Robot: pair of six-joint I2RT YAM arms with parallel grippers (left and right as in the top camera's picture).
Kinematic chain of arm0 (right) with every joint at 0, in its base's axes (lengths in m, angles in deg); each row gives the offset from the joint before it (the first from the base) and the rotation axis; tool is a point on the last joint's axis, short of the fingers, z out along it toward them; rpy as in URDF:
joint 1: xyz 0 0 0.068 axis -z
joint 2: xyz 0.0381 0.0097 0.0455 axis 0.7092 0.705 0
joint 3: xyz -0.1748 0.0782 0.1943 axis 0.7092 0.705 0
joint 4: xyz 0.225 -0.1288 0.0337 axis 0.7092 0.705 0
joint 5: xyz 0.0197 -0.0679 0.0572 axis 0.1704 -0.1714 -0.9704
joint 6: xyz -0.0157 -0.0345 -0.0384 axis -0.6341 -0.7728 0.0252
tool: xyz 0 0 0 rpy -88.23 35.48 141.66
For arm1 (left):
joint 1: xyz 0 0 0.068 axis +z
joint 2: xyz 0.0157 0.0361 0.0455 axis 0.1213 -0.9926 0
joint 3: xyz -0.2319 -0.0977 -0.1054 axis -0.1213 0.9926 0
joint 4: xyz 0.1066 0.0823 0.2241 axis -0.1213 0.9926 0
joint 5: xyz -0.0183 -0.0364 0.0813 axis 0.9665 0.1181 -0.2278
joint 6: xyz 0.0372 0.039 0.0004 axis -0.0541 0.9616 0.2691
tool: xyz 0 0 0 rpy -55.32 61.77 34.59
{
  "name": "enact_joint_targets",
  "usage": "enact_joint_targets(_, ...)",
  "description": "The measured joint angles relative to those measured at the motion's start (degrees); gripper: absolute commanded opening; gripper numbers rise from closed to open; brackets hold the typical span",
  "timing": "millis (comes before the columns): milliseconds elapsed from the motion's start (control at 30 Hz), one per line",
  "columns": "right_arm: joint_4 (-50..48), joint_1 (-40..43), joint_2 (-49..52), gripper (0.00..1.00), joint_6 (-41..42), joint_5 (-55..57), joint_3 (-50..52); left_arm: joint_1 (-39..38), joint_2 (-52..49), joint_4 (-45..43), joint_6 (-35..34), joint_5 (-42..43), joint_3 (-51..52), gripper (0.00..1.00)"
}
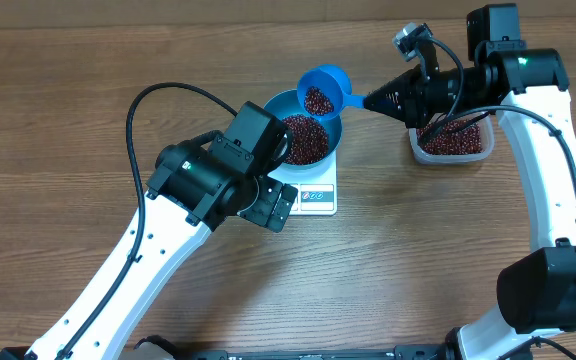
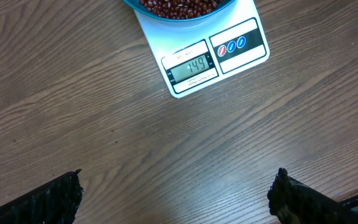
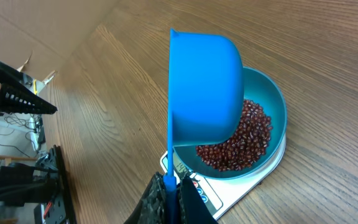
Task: Scoop item into bowl and weigh 150g on scale
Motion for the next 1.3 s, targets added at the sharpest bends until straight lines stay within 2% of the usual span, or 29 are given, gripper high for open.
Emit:
enact_joint_targets(333,-0.09,0.00,0.00,0.04,-0.02,0.44,0.00,0.00,0.00,0.00,-0.02,0.00,0.00,0.99)
enact_joint_targets(667,-0.33,-7.65,0.00,0.04,-0.44,14.60,0.00,0.00,0.00,0.00,0.00,0.00,0.00,1.00)
enact_joint_targets(1300,-0.50,-7.93,0.00,0.04,-3.39,16.92,0.00,0.00,0.02,0.00,0.00,0.00,0.00,1.00)
